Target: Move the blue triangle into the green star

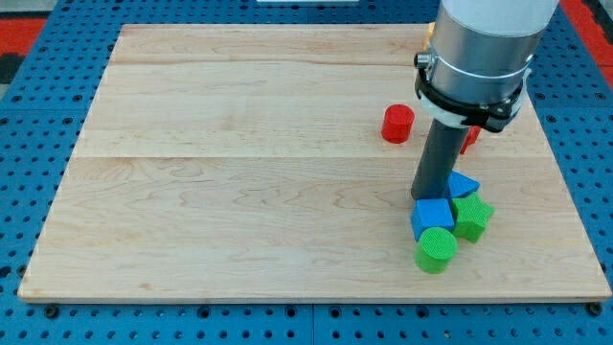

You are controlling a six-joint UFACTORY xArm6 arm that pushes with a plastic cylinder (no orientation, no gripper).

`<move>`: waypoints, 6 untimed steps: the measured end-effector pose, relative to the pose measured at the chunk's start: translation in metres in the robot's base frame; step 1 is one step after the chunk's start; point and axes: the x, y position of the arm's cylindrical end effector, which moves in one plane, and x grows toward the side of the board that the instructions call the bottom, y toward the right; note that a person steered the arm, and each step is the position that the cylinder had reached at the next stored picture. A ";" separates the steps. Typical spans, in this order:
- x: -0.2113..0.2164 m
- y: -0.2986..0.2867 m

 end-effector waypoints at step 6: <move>-0.022 0.024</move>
